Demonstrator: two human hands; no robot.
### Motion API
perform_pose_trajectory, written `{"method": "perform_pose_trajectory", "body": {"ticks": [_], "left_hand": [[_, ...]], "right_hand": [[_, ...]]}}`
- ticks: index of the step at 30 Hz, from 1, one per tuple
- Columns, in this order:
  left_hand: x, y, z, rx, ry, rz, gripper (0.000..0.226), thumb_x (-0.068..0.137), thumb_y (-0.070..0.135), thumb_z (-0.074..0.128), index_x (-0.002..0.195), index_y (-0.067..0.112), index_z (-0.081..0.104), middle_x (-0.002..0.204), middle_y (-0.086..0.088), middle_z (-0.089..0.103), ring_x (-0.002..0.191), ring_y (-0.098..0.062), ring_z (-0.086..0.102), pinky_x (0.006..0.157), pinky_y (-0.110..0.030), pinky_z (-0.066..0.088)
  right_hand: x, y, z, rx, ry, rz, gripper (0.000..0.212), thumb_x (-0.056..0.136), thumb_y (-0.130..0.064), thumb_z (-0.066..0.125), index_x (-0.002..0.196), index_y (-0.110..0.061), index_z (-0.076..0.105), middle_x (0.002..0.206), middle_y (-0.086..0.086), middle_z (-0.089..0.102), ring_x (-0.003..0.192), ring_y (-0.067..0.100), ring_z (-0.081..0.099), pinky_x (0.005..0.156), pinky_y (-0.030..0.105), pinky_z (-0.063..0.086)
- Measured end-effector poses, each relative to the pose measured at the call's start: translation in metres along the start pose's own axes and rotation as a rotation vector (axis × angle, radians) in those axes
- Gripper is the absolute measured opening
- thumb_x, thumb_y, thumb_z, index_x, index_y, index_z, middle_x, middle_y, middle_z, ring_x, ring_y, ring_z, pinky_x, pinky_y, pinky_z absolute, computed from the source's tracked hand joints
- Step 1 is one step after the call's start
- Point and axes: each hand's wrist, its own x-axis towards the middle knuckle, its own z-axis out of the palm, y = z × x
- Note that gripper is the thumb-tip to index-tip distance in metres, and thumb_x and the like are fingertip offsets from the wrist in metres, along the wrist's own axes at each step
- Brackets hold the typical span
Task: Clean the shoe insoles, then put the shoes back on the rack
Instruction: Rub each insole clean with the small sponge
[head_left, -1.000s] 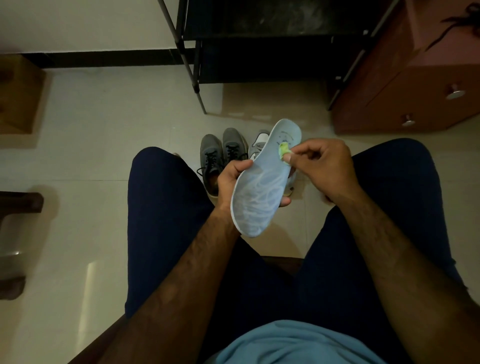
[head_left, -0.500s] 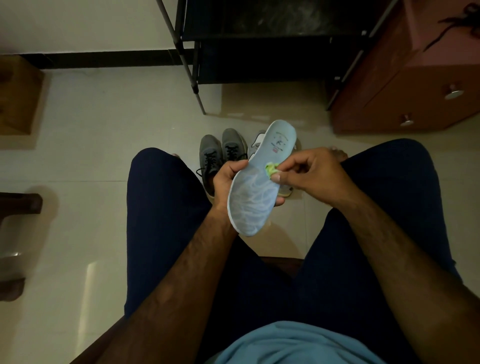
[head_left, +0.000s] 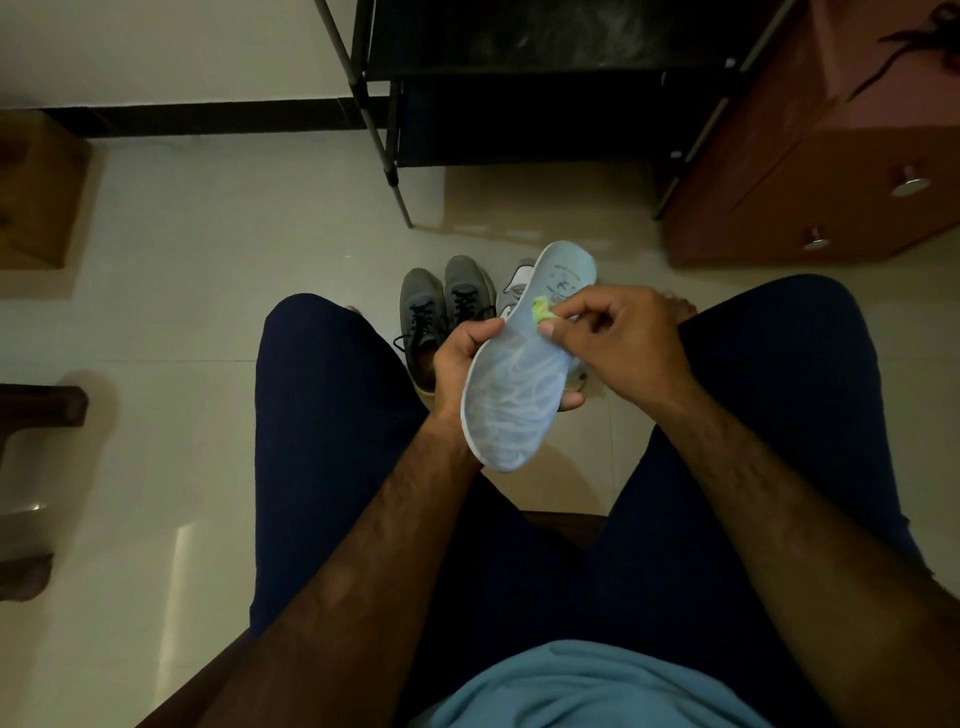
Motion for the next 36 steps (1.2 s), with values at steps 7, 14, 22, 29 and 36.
{"method": "perform_pose_trajectory", "body": {"ticks": [7,14,22,29,36], "left_hand": [[-0.002,0.002,0.003,0.036,0.008,0.011,0.063,0.101,0.043,0.044,0.143,-0.003,0.053,0.115,-0.023,0.071,0.087,-0.038,0.074,0.068,-0.052,0.062],[-0.001,0.004,0.001,0.076,0.007,-0.008,0.067,0.102,0.049,0.041,0.145,-0.001,0.051,0.112,-0.022,0.069,0.082,-0.035,0.073,0.065,-0.051,0.062],[-0.001,0.004,0.000,0.111,-0.017,-0.019,0.071,0.101,0.049,0.042,0.151,-0.002,0.044,0.114,-0.022,0.066,0.077,-0.036,0.073,0.062,-0.047,0.063],[-0.001,0.003,0.002,0.142,-0.021,-0.022,0.072,0.099,0.046,0.043,0.150,-0.004,0.044,0.103,-0.021,0.071,0.068,-0.037,0.072,0.056,-0.043,0.062],[-0.002,0.003,0.004,0.130,-0.016,-0.037,0.067,0.103,0.046,0.039,0.148,-0.002,0.046,0.101,-0.023,0.071,0.071,-0.037,0.073,0.058,-0.048,0.062]], "right_hand": [[0.001,0.002,0.002,0.009,0.040,0.024,0.010,0.084,-0.038,0.084,0.089,-0.030,0.080,0.068,-0.003,0.072,0.063,0.021,0.070,0.066,0.049,0.061],[-0.006,-0.001,0.004,0.036,-0.112,-0.078,0.005,0.086,-0.035,0.082,0.089,-0.031,0.081,0.067,0.004,0.070,0.063,0.031,0.068,0.063,0.052,0.059],[-0.011,-0.005,0.007,0.045,-0.172,-0.139,0.008,0.087,-0.036,0.081,0.091,-0.030,0.081,0.066,0.003,0.069,0.061,0.032,0.064,0.059,0.052,0.057],[-0.006,-0.005,0.008,0.007,-0.110,-0.142,0.010,0.088,-0.037,0.080,0.093,-0.029,0.081,0.066,-0.001,0.069,0.059,0.023,0.065,0.059,0.048,0.058],[0.007,0.005,0.000,0.015,0.010,-0.040,0.009,0.086,-0.035,0.083,0.091,-0.027,0.081,0.067,0.002,0.070,0.061,0.028,0.066,0.064,0.050,0.059]]}}
